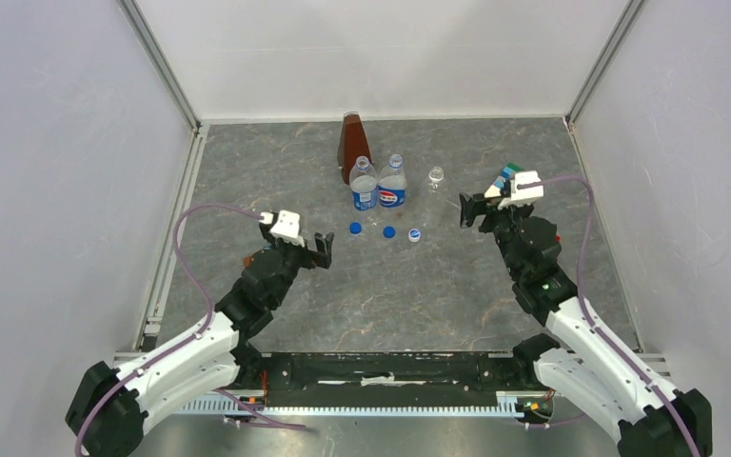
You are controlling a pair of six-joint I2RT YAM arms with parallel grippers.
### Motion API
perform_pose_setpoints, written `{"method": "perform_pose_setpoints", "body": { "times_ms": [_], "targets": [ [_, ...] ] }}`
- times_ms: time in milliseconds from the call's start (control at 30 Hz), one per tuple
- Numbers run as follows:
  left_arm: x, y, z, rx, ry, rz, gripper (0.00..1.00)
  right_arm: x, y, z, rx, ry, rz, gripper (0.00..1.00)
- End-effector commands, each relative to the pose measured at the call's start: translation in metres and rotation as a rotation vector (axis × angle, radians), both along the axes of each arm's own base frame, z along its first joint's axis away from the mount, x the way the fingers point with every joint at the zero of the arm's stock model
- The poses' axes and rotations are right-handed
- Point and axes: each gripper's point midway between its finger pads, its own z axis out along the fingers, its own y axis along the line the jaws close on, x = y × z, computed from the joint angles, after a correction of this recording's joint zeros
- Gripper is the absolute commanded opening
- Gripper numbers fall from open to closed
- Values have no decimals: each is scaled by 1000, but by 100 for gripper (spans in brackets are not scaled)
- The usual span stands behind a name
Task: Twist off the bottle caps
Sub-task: Reset both arms
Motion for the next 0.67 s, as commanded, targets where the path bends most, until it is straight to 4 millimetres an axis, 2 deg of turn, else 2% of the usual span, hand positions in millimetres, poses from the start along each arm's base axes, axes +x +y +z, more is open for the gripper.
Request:
{"method": "perform_pose_setpoints", "body": {
  "times_ms": [0,33,133,233,467,633],
  "targets": [
    [17,33,10,-119,95,199,100,-8,-41,-44,-1,110,-206,92],
    [20,36,5,-119,136,194,100,-9,-46,-53,-16,132,-224,93],
    [27,40,8,-124,184,209,100,-11,-56,-67,-50,156,-251,96],
    [30,50,13,-192,168,291,100,-9,-55,-76,-51,182,-221,97],
    [29,79,15,-220,141,452,100,-9,-41,-76,-14,180,-138,97],
    [30,83,13,-190,167,485,100,-10,-33,-71,14,168,-98,97]
  ]
}}
